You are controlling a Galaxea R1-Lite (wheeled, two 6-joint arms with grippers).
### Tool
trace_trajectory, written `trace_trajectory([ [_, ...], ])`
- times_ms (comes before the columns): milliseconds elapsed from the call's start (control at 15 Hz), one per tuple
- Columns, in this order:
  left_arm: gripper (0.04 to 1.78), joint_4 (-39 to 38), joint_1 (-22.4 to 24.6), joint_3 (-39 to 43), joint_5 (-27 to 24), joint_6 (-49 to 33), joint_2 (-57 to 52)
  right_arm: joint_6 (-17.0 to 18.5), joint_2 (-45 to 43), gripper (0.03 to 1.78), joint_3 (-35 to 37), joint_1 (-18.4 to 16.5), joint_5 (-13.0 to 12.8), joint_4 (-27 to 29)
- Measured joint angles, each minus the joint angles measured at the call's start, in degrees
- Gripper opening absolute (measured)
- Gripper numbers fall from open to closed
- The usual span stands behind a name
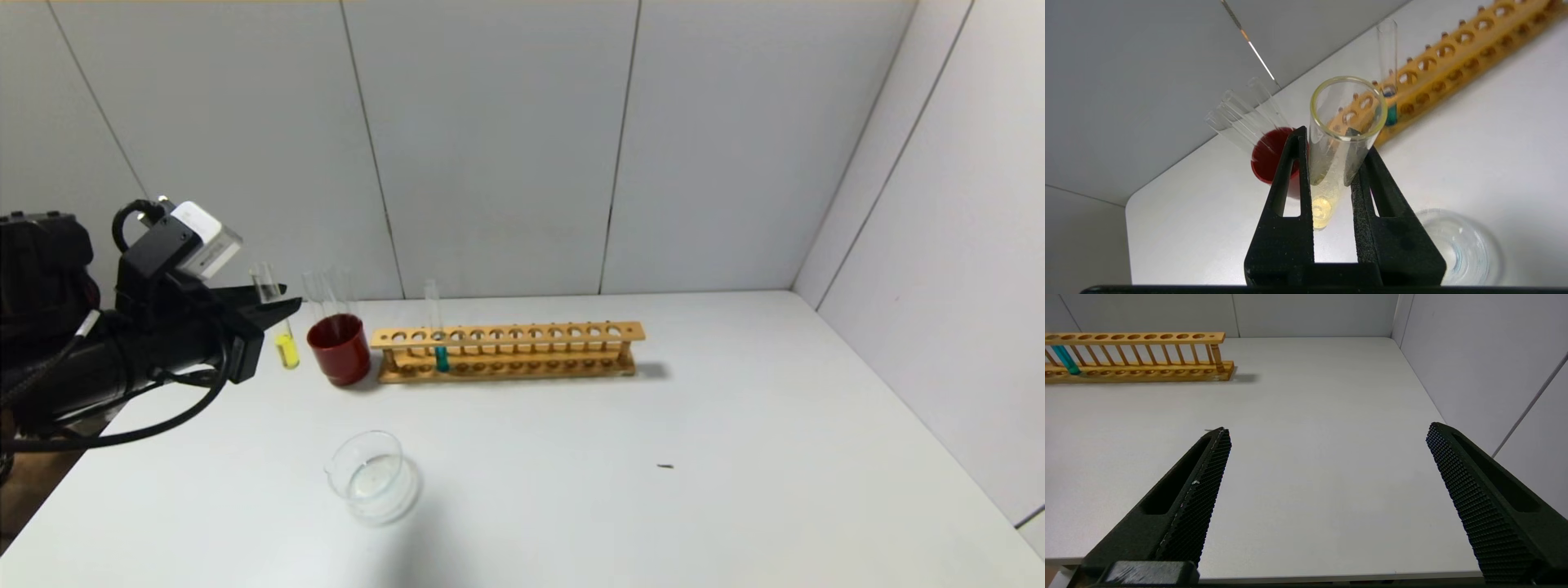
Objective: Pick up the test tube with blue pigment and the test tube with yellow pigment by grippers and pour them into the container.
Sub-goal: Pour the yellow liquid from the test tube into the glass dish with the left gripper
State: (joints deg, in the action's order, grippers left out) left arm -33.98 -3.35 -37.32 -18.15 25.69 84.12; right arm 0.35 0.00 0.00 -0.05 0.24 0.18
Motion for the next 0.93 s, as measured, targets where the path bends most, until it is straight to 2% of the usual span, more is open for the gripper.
trace_trajectory([
  [267, 0.32, -10.9, 0.57, 10.03, -2.22, 11.36, 0.09, -0.02, 0.0, 1.75, 0.0, 0.0, 0.0, -0.02],
  [533, 0.32, -20.68, 0.57, 16.1, -2.57, 14.53, 3.04, -0.02, 0.0, 1.75, 0.0, 0.0, 0.0, -0.02],
  [933, 0.32, -34.6, 0.93, 24.67, -1.66, 25.99, 9.13, 0.0, 0.0, 1.75, 0.0, 0.02, 0.0, 0.0],
])
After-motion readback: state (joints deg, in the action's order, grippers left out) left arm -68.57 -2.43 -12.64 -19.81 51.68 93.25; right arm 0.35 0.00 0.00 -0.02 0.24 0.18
